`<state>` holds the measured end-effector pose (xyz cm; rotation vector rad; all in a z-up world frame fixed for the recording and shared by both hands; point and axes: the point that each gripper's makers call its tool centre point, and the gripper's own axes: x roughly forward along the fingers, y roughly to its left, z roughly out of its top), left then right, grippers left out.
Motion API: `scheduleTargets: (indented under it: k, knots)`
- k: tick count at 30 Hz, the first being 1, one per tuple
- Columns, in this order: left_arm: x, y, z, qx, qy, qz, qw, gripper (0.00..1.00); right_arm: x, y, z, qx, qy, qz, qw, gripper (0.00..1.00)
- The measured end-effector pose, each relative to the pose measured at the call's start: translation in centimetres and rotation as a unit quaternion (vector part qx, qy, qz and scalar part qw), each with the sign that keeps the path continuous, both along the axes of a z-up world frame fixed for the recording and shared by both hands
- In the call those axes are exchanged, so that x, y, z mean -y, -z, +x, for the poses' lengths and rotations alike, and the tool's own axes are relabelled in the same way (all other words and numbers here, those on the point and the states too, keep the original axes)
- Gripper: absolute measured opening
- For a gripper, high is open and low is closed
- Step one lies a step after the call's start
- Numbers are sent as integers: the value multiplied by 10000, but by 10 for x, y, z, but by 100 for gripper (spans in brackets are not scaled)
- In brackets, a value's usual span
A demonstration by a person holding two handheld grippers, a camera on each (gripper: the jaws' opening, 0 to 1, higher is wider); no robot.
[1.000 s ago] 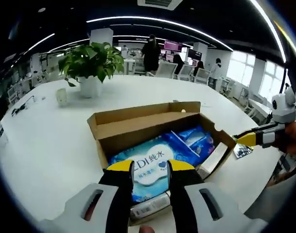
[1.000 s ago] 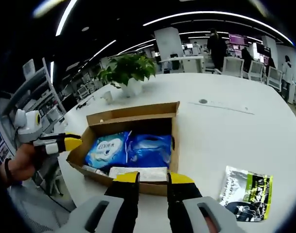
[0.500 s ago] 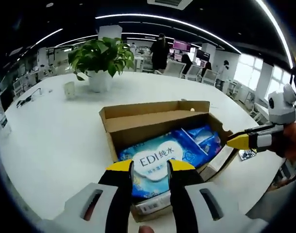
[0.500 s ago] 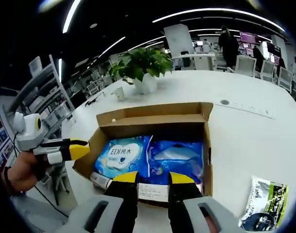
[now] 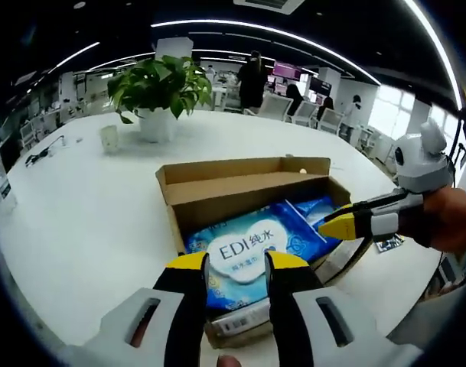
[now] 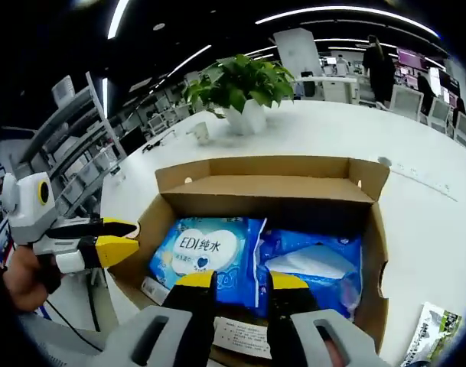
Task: Operate the shoe box by opening the lid, removing the specified soft item, and placing it in the target area until the item is outside and the box remains undamaged.
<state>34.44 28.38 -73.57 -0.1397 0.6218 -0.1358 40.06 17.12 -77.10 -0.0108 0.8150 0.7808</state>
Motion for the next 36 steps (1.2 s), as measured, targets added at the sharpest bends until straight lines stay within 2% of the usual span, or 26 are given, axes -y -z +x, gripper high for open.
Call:
scheduleTargets:
  k: [3, 11, 18, 20, 23, 24, 26, 31, 36]
  knots:
    - [0, 0, 0, -1, 2, 18, 10000, 29, 0, 10, 4, -42, 15, -186, 9998, 22]
    - [-3, 2, 0, -21, -24, 2, 10000, 29, -13, 24, 5, -191, -100, -263, 9994, 20]
    - [-1, 3, -1, -51, -20, -64, 10000, 30, -18, 36, 8, -137, -205, -521, 9983, 19]
    - [-1, 3, -1, -45, -16, -52, 10000, 30, -16, 34, 8, -116, -174, -525, 9984, 13]
    - [1, 3, -1, -55, 12, -63, 10000, 30, -12, 24, 10, -71, -166, -454, 9988, 0]
    - [3, 5, -1, -75, 31, -97, 9999, 30, -15, 21, 8, -137, -184, -321, 9992, 0]
    - [3, 7, 0, -106, 28, -112, 9999, 30, -14, 21, 5, -109, -224, -447, 9987, 0]
    - [7, 6, -2, -104, 87, -105, 9999, 30, -12, 14, -1, -88, -178, -372, 9991, 0]
    - [10, 7, -2, -129, 154, -86, 9998, 30, -3, 6, 2, 13, -9, -416, 9991, 0]
